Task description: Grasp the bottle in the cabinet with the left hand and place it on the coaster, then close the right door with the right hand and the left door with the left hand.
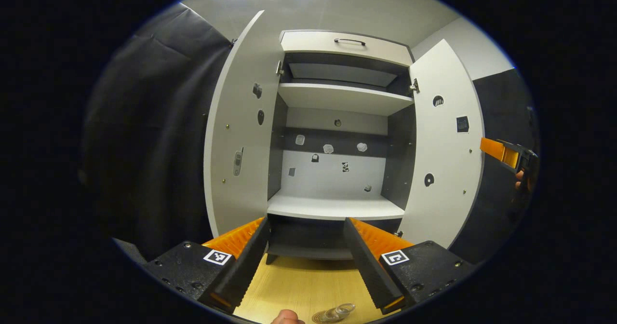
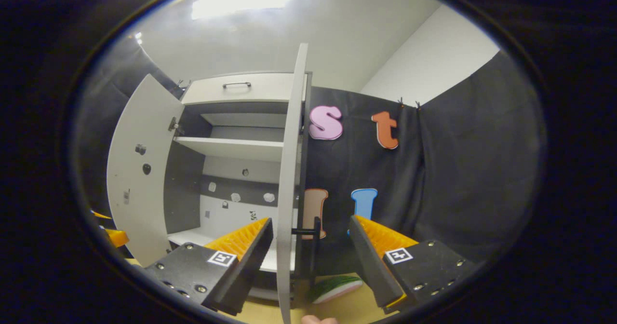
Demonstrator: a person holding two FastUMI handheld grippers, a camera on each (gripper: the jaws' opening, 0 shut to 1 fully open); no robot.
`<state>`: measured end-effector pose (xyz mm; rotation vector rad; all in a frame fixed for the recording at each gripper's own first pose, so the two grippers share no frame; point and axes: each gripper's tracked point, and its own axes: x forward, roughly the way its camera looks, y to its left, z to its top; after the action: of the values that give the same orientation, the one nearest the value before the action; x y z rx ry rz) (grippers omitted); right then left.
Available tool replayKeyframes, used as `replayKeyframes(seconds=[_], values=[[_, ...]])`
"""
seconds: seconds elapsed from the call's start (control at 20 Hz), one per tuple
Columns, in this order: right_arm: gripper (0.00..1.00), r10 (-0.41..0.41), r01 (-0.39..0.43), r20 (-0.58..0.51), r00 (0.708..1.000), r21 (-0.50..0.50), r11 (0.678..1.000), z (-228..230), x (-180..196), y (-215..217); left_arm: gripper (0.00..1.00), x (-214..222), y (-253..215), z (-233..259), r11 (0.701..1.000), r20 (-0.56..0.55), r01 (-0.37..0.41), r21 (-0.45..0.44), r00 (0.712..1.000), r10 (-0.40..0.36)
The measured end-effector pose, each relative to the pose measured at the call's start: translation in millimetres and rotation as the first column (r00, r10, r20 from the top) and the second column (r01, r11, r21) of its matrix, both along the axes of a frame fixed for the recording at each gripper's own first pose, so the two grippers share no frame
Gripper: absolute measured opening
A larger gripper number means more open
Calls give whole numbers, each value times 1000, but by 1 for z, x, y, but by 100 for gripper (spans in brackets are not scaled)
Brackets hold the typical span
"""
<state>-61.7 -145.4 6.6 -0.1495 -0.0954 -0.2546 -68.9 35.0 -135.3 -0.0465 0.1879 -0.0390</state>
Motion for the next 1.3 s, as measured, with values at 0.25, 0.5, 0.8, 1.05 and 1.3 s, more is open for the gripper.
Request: replayKeyframes(seconds=[0.25,0.5,0.8,1.05,1.3], values=[[97,84,-82,-40,996,51,995,-13,11,26,97,-5,18,-4,999,-11,-47,10,999,47],[100,99,-96,-55,994,59,994,-17,19,45,97,-8,37,-4,997,-15,-81,15,997,82],[100,128,-119,-57,990,139,983,-16,26,63,97,-13,63,5,991,-1,-132,-5,991,132],[100,241,-226,-84,967,156,961,-24,39,113,97,-20,88,11,984,9,-176,8,984,175],[100,321,-304,-103,941,152,940,-33,61,159,97,-30,111,8,976,-2,-219,5,976,219]])
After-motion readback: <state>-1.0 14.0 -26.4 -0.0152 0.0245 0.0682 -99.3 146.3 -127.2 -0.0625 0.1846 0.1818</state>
